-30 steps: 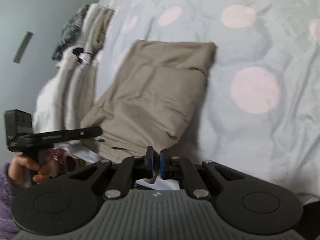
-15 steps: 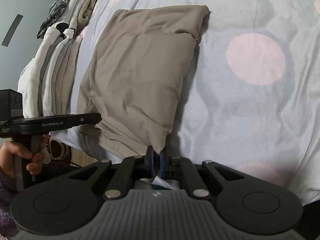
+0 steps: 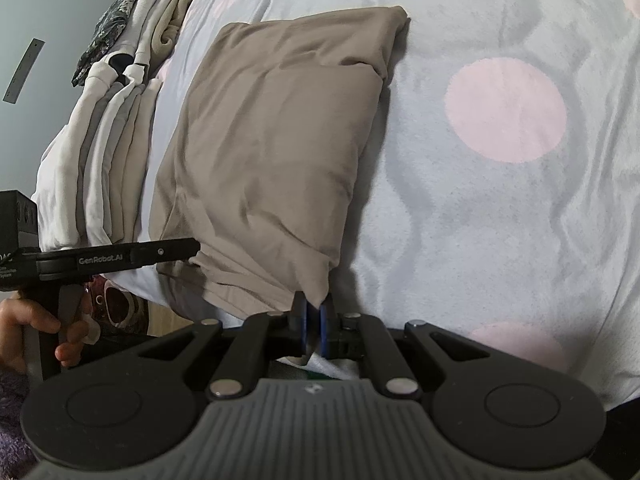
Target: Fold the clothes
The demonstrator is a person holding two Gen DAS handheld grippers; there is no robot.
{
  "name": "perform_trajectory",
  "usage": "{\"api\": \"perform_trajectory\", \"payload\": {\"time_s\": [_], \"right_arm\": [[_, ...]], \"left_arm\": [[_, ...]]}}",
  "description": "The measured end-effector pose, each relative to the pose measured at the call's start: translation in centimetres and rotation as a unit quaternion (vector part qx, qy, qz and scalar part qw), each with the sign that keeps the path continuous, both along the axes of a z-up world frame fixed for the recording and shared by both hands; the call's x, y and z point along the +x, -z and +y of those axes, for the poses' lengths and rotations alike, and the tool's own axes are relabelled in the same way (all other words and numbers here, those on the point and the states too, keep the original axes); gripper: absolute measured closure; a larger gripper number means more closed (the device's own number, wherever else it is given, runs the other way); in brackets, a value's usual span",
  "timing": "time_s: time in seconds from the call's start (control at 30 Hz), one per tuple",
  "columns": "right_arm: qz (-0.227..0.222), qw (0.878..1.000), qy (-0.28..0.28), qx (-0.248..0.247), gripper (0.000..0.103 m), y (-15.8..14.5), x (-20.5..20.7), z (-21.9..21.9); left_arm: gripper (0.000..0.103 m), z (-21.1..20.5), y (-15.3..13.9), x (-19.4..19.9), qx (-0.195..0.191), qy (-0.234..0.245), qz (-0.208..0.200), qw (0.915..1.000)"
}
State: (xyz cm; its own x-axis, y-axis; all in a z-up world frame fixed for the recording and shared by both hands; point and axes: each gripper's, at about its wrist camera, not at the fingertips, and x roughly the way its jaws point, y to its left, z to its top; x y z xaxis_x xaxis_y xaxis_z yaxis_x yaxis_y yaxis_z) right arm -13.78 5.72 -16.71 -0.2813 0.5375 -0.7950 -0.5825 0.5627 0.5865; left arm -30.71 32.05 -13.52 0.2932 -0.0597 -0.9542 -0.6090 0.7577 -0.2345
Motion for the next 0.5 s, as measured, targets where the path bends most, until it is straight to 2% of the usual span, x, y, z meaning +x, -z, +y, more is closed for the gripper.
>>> {"api": "perform_trajectory", "payload": {"time_s": [0.2,0.27,0.3,0.4,0.5], "right_arm": [[-0.002,1.0,-0.001,-0.005,0.095,0.2,-0.1,0.3],[-0.002,1.0,-0.001,-0.008,0.095,0.4,-0.1,0.5],[-0.001,1.0,0.0,-0.007,0.095,0.5,0.0,0.5],[0.012,1.0,0.009,0.002,0.095,0.4,0.2,0.1],[0.036,0.999,0.02,0.025,0.096,-0.6,0.7,-0.5]], "left_arm": [[0.057,0.3,0.7,0.1,-0.026,-0.023,-0.005,0.9994],[0.057,0.4,1.1,0.4,-0.034,-0.033,-0.011,0.9988],[0.065,0.3,1.1,0.5,-0.032,-0.034,-0.014,0.9988],[0.096,0.3,0.3,0.5,-0.03,-0.028,-0.036,0.9985],[0.097,0.9,-1.5,-0.3,-0.048,-0.031,-0.071,0.9958]]}}
